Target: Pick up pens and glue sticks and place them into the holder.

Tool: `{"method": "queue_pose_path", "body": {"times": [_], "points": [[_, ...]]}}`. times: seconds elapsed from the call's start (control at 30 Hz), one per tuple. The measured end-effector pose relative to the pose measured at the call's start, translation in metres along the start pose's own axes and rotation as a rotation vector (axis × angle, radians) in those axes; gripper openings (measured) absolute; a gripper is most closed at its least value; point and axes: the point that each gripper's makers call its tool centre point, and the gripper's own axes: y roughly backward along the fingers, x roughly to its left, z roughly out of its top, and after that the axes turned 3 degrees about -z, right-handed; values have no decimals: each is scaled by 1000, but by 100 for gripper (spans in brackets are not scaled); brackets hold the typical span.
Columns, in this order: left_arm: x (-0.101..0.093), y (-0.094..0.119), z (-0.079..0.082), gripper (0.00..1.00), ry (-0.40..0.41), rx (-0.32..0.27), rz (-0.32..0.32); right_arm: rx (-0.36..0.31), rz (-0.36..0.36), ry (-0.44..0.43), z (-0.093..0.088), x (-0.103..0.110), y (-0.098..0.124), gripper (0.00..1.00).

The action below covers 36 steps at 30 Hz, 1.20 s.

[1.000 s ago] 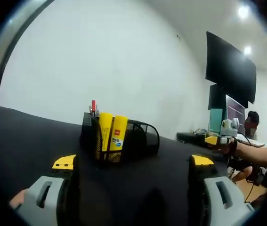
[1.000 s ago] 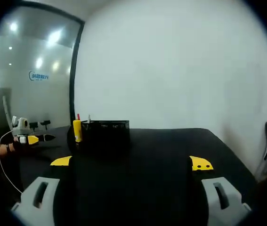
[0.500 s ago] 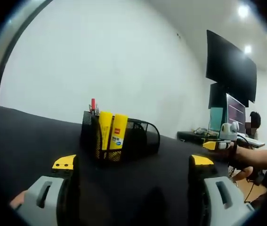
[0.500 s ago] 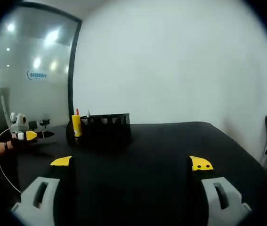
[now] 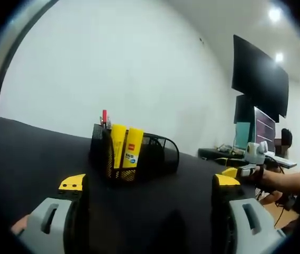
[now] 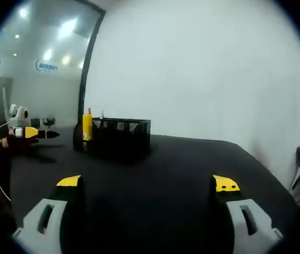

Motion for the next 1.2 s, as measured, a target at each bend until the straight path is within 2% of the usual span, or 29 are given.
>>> {"method": "queue_pose_path", "body": {"times": [0.13,0.4,0.7,0.77,0.83,1.03,1.2], "points": [[1,0,0,96,1,1,2,9,3,-12,-4,-1,2,93],[1,0,0,96,1,-2,7,-14,2,-54,-2,-2,7,93],[1,1,-4,96,-25,19,19,-56,-2,-80,5,-2,12,93],[0,1,-9,96,-35,49,20,-63,-8,-81,6,-4,13,93],[0,1,-10,96,-52,54,22,-74,-7,-89,9,-4,13,93],[1,2,-9,96,-69,55,26,-77,-1,-98,10,-4,12,92],[-3,2,-11,96,-66,64,5,-88,-5,-146,13,-12,12,91]]}}
